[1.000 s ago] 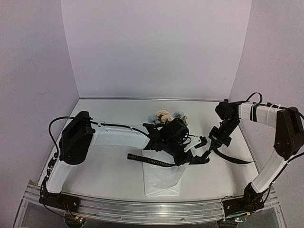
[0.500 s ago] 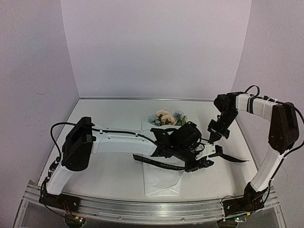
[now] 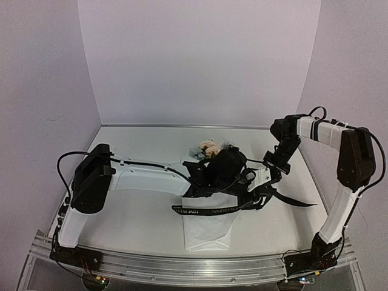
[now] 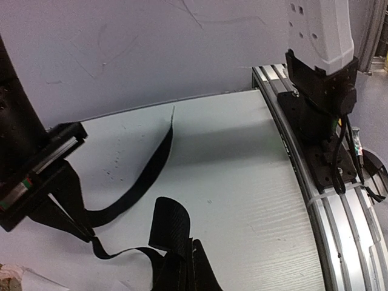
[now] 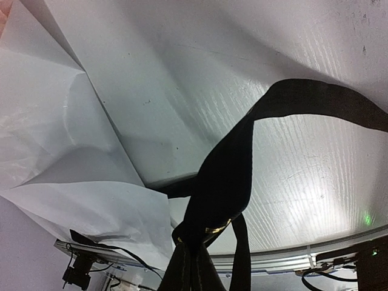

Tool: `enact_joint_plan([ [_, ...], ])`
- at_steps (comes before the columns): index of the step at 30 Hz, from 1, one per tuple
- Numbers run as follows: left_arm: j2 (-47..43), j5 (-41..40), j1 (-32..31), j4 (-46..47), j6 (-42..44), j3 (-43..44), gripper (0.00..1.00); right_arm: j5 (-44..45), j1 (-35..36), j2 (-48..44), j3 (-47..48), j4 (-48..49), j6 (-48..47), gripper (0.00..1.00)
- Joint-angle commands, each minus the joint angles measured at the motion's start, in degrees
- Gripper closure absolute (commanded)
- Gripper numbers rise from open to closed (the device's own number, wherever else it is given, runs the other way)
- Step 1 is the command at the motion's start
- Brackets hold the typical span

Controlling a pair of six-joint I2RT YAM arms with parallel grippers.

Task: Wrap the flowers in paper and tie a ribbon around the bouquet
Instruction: Cross the ribbon over the folded bouquet.

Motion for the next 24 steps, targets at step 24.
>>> enact_joint_plan([
  [24, 8.34, 15.68, 3.00, -3.21, -4.91, 13.81, 1.00, -5.67, -0.09, 0.68, 7.07, -4.18, -6.42, 1.00],
])
